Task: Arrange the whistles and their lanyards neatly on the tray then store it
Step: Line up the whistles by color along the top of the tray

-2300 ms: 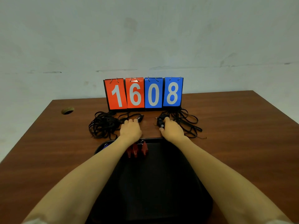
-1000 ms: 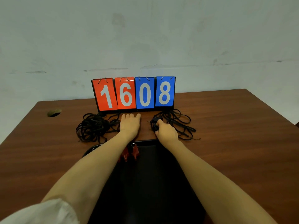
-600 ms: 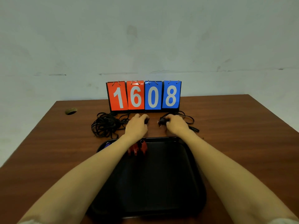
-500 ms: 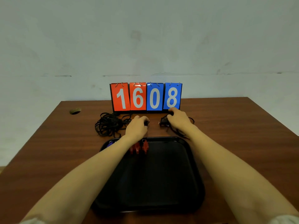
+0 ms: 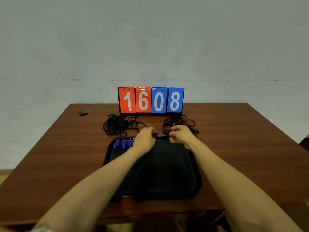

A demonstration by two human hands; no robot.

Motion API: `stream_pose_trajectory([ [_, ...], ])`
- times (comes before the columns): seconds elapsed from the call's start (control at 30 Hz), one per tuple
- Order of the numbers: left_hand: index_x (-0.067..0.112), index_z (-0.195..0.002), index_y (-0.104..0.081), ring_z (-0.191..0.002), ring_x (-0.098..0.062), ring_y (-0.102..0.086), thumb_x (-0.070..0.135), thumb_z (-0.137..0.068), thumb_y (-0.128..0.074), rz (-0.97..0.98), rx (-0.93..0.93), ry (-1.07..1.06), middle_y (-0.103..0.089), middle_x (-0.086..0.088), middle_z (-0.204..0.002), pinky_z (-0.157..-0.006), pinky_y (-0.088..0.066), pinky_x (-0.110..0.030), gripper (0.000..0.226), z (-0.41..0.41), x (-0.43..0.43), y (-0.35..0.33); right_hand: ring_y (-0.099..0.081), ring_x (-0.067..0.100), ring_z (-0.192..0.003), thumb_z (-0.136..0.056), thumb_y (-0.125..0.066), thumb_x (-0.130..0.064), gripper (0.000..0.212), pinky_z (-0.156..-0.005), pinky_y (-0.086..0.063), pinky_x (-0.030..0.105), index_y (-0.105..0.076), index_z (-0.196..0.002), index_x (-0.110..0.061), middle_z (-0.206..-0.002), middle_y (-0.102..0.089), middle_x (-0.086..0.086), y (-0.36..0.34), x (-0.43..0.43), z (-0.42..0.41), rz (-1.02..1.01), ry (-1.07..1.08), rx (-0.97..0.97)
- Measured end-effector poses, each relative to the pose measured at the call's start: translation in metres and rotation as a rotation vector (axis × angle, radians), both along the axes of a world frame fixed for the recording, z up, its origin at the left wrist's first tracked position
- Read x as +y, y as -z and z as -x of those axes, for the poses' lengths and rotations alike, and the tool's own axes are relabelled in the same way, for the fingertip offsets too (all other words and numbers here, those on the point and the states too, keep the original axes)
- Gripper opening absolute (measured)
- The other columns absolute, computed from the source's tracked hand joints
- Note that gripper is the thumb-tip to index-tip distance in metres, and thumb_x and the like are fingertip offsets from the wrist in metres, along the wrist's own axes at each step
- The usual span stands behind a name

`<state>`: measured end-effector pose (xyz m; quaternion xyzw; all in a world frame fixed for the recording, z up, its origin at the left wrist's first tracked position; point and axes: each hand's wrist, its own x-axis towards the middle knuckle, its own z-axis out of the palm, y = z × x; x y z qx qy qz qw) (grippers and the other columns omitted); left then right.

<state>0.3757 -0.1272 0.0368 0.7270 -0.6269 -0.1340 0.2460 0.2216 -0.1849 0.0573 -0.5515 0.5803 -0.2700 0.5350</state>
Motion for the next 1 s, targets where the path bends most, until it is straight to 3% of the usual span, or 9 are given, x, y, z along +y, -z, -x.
stream_pose_trajectory([
  [0.3,0.017,-0.137,-0.044,-0.100,-0.023,-0.053,0.012,-0.095,-0.049,0.022,-0.273,0.123,-0.045,-0.010,-0.119,-0.080,-0.047,-0.032,0.042,0.012,0.016,0.005,-0.068,0.018,-0.081,-0.085,-0.066,-0.001,0.040,-0.077,-0.059,0.029,-0.056,-0.123,0.002,-0.107,-0.067,0.017,-0.004,0.024,0.003,-0.038,-0.189,-0.006],
  [0.47,0.017,-0.140,-0.040,-0.102,-0.024,-0.054,0.009,-0.094,-0.049,0.030,-0.342,0.126,-0.045,-0.010,-0.122,-0.077,-0.047,-0.031,0.048,0.009,0.023,0.006,-0.065,0.017,-0.071,-0.085,-0.063,0.004,0.035,-0.071,-0.059,0.027,-0.057,-0.120,0.002,-0.090,-0.065,0.014,0.000,0.026,0.001,-0.052,-0.164,0.116],
  [0.57,0.017,-0.140,-0.040,-0.104,-0.025,-0.055,0.008,-0.093,-0.050,0.014,-0.312,0.088,-0.044,-0.010,-0.127,-0.080,-0.050,-0.033,0.049,0.003,0.025,0.008,-0.065,0.020,-0.074,-0.083,-0.063,0.006,0.025,-0.071,-0.058,0.029,-0.061,-0.108,-0.001,-0.087,-0.063,0.014,0.006,0.025,0.000,-0.023,-0.060,0.167],
  [0.63,0.019,-0.140,-0.041,-0.105,-0.026,-0.056,0.008,-0.092,-0.051,-0.011,-0.262,0.053,-0.044,-0.010,-0.129,-0.082,-0.052,-0.034,0.050,-0.003,0.027,0.010,-0.065,0.022,-0.078,-0.083,-0.064,0.006,0.012,-0.069,-0.057,0.028,-0.063,-0.089,-0.004,-0.092,-0.063,0.016,0.012,0.023,-0.001,-0.001,-0.010,0.188],
  [0.73,0.019,-0.139,-0.043,-0.106,-0.024,-0.057,0.013,-0.094,-0.051,-0.019,-0.190,-0.003,-0.044,-0.007,-0.130,-0.085,-0.053,-0.033,0.046,-0.011,0.029,0.013,-0.062,0.019,-0.071,-0.085,-0.064,0.004,0.016,-0.068,-0.055,0.028,-0.056,-0.079,-0.008,-0.093,-0.062,0.015,0.022,0.022,-0.004,0.015,0.048,0.183],
  [0.83,0.018,-0.138,-0.045,-0.110,-0.021,-0.056,0.019,-0.095,-0.051,0.010,-0.154,-0.034,-0.046,-0.005,-0.129,-0.086,-0.049,-0.029,0.044,-0.016,0.032,0.016,-0.063,0.020,-0.073,-0.083,-0.070,-0.005,0.018,-0.081,-0.058,0.037,-0.053,-0.077,-0.009,-0.089,-0.061,0.012,0.033,0.020,-0.013,0.020,0.072,0.202],
  [1.0,0.019,-0.134,-0.049,-0.116,-0.018,-0.049,0.024,-0.092,-0.055,0.056,-0.147,-0.042,-0.052,-0.003,-0.121,-0.089,-0.047,-0.030,0.043,-0.022,0.035,0.026,-0.061,0.023,-0.080,-0.080,-0.075,-0.025,0.036,-0.082,-0.053,0.039,-0.047,-0.059,-0.016,-0.078,-0.060,0.006,0.042,0.022,-0.026,0.107,-0.006,0.424],
])
